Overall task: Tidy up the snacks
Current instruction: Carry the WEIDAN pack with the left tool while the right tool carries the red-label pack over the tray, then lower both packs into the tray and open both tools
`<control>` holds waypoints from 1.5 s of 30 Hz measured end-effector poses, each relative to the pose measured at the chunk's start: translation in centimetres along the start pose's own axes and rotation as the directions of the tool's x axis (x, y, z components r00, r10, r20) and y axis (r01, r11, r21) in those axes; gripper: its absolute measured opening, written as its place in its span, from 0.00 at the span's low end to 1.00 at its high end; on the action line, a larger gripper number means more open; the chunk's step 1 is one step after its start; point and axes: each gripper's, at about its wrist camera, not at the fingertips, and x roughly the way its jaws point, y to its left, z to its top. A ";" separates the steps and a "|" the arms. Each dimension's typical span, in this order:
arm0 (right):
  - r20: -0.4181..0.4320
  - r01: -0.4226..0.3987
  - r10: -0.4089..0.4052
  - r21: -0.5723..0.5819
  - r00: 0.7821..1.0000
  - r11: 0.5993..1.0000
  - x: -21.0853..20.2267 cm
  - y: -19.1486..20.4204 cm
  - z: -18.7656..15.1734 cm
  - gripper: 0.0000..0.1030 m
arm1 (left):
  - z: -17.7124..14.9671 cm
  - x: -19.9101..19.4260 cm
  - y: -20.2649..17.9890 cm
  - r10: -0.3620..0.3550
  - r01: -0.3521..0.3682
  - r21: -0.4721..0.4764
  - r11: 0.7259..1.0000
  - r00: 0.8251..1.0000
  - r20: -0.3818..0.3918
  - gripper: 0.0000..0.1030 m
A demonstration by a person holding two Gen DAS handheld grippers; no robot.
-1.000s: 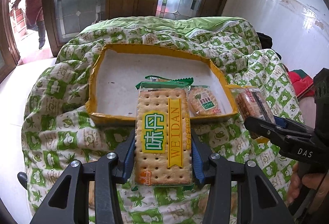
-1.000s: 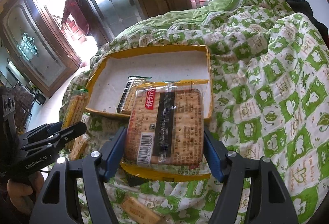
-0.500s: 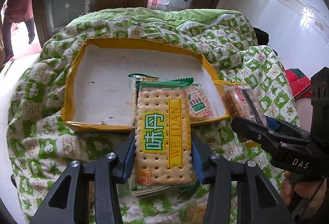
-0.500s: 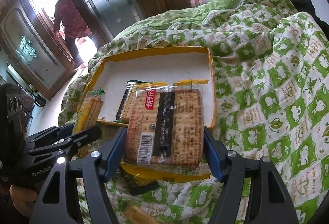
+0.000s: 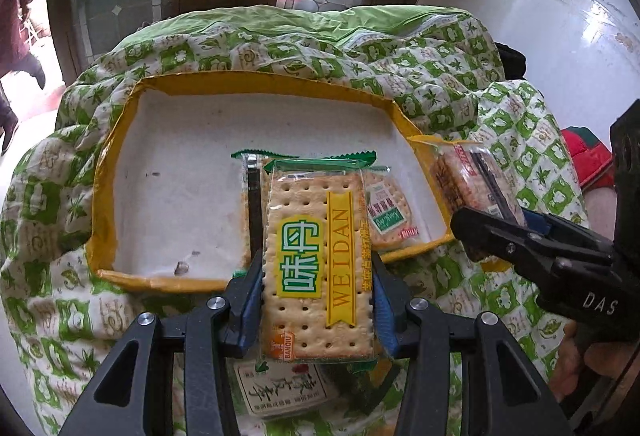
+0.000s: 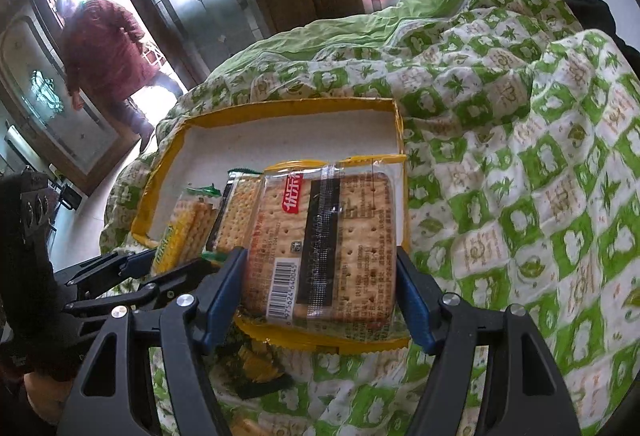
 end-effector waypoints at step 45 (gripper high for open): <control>-0.041 -0.031 0.034 0.052 0.999 0.998 7.2 -1.5 6.0 0.68 | 6.9 5.0 2.6 0.051 -0.051 -0.026 0.998 0.999 -0.001 0.48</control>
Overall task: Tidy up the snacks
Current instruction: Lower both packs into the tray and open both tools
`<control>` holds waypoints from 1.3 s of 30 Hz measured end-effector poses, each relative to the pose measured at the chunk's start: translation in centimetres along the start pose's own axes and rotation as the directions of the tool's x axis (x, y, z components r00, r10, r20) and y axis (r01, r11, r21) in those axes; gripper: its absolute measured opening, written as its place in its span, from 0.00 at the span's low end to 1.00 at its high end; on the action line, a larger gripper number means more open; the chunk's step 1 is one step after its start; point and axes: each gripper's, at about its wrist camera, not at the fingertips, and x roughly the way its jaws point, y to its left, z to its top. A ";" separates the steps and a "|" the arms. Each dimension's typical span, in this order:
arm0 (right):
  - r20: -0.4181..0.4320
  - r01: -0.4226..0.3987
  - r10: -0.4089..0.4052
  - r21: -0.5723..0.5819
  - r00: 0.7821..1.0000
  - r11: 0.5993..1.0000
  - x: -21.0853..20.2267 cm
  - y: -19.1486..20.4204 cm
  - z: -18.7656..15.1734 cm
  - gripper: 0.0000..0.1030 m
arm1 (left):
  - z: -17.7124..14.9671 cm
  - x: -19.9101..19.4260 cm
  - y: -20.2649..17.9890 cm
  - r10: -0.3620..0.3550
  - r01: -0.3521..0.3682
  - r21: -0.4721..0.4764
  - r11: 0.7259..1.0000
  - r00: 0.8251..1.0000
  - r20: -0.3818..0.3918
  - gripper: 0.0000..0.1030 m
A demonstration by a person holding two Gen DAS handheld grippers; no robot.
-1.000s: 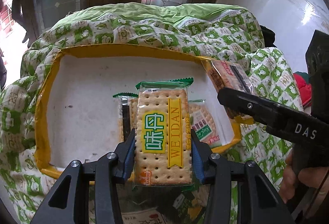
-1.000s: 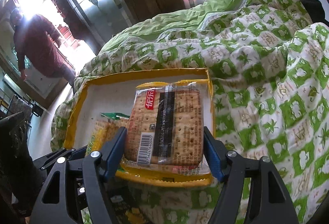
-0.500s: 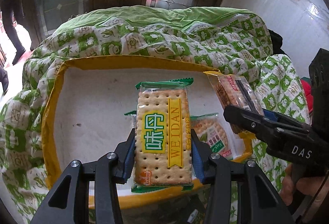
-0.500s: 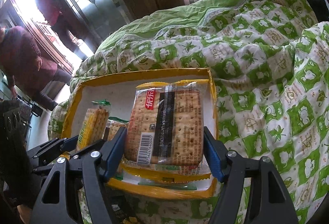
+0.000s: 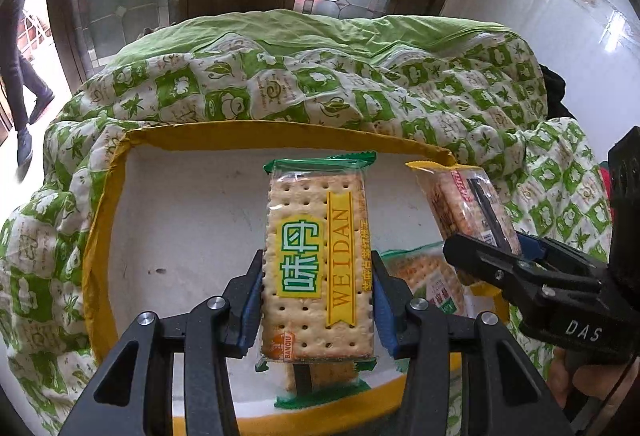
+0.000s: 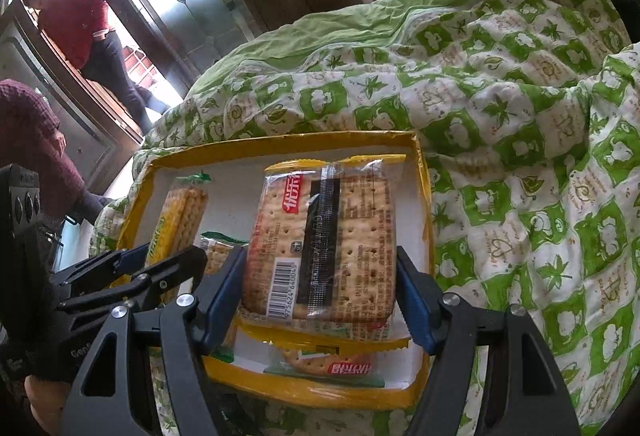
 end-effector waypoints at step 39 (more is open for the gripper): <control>-0.040 -0.017 0.022 0.121 0.999 0.993 2.0 -1.0 0.5 0.78 | 2.3 4.9 -0.4 0.055 -0.053 0.036 0.998 0.997 -0.055 0.48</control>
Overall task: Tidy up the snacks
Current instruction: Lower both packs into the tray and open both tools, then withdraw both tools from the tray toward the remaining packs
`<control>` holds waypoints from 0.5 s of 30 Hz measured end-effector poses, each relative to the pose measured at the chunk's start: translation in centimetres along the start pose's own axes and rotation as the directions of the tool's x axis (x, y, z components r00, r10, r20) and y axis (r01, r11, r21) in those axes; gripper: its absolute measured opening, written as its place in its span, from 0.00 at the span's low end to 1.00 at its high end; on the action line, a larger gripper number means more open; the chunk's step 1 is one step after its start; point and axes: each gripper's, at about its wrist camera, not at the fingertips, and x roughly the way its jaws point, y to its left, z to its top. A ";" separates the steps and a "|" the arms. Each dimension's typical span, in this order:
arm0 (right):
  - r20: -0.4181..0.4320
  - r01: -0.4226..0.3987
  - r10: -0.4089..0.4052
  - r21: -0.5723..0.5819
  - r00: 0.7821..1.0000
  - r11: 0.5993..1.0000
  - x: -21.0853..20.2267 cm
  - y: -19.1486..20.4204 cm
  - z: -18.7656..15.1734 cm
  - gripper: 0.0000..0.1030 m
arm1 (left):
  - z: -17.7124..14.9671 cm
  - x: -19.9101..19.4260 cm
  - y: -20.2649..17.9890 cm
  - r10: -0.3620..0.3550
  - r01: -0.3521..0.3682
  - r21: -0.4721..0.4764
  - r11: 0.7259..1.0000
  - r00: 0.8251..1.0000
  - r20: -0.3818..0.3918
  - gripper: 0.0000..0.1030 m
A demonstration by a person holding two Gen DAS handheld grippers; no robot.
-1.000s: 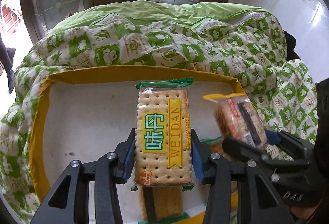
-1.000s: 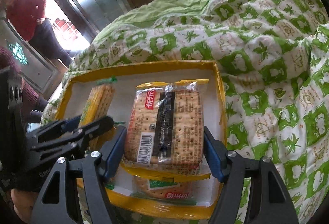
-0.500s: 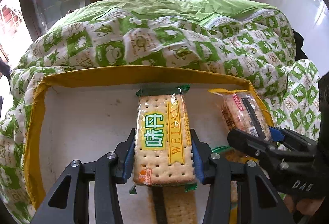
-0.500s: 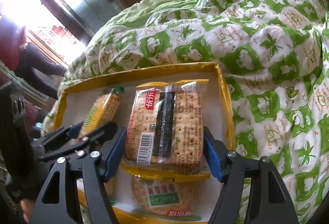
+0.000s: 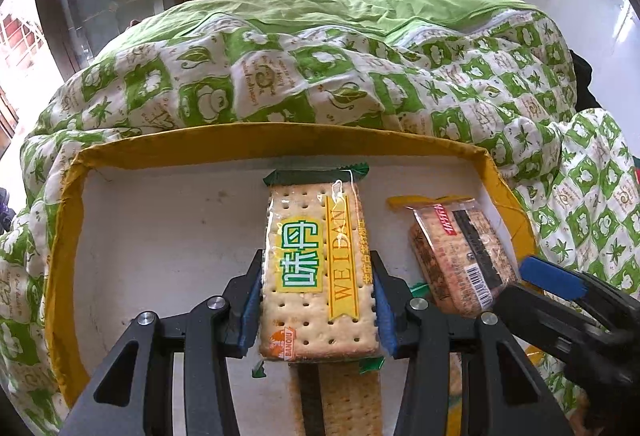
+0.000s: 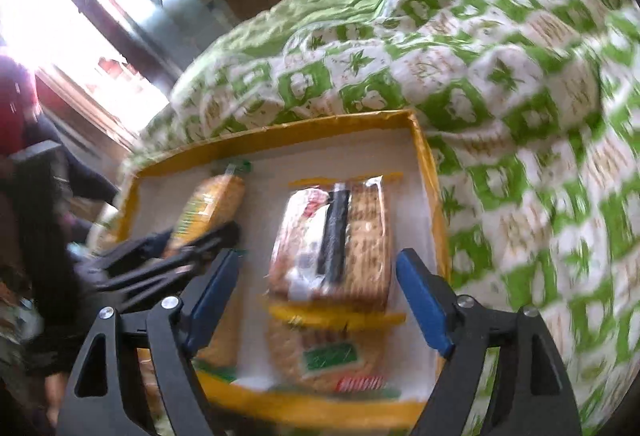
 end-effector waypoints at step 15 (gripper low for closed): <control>0.097 0.100 -0.096 -0.035 0.991 0.994 -5.6 -1.2 -4.6 0.83 | -1.2 -2.0 -1.0 -0.004 0.004 -0.007 1.000 1.000 0.023 0.64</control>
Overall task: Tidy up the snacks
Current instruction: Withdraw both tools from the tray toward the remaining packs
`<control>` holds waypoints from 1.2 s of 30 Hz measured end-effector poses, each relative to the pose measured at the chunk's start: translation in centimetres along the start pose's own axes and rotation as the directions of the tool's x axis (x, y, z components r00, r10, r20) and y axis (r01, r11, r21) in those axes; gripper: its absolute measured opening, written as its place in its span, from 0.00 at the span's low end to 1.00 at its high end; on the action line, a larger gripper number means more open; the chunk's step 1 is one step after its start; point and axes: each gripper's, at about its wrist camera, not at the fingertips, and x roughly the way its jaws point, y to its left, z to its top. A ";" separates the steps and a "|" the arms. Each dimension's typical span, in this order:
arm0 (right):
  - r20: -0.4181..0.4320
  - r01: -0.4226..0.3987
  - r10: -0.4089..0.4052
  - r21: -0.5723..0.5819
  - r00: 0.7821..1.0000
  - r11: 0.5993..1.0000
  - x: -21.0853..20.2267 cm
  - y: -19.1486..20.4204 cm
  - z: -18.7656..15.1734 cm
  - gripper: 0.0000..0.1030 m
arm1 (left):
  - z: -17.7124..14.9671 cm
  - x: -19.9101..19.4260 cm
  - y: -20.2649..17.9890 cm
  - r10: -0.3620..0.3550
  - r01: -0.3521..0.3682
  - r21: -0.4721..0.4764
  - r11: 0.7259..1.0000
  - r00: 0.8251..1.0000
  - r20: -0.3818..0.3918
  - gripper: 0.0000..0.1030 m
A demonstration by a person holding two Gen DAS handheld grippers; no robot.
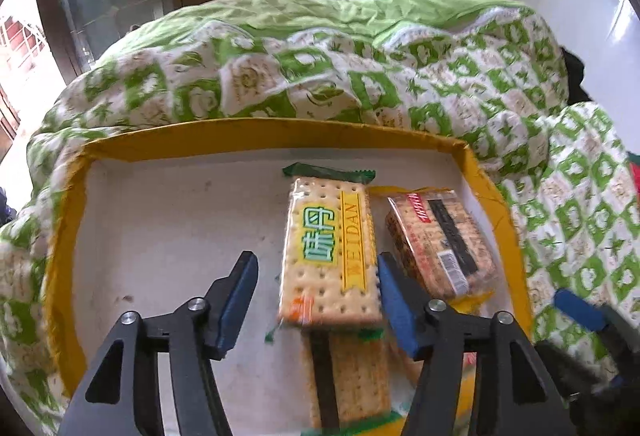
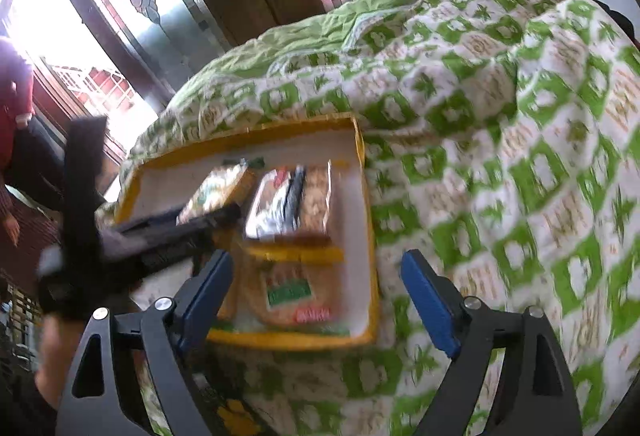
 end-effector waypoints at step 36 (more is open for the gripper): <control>-0.036 -0.025 0.021 -0.121 0.999 0.992 -3.9 2.2 -12.2 0.91 | -20.2 -12.7 2.5 -0.078 0.081 -0.108 0.991 0.996 0.032 0.86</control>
